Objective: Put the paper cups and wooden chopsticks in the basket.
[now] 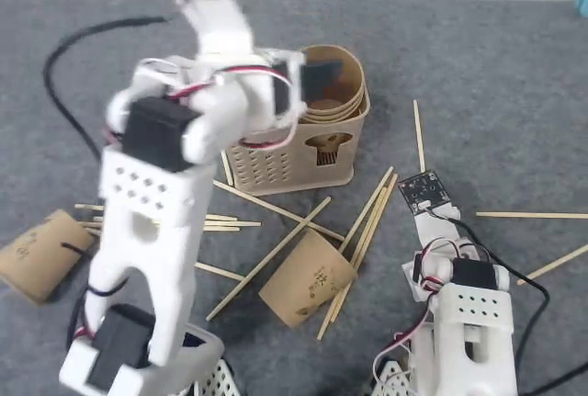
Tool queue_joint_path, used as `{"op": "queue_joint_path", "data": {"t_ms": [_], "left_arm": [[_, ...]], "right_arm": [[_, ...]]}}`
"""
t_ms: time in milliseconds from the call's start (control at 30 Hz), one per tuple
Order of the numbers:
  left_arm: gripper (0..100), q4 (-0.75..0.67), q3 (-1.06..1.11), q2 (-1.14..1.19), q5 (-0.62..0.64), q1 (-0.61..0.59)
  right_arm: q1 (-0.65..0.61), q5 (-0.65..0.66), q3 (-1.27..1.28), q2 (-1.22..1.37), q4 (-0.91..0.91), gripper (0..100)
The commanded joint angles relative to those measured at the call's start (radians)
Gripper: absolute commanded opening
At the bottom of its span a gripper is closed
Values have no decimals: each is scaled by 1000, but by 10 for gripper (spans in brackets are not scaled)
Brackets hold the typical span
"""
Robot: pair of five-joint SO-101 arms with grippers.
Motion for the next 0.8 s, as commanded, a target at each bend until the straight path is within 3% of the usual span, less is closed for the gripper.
{"op": "queue_joint_path", "data": {"t_ms": [0, 100, 300, 500, 767], "left_arm": [[303, -199, 197, -51, -37, 52], [248, -397, 378, -120, -38, 54], [9, -895, 822, -344, -123, 58], [13, -1258, 1170, -462, -94, 69], [13, -1470, 1379, -482, -92, 71]], "right_arm": [[13, 20, -9, -21, 5, 7], [13, 21, -9, -21, 5, 7], [12, 21, -9, -21, 4, 7], [7, 64, -9, -21, 4, 7], [5, 69, -9, -21, 4, 7]]}}
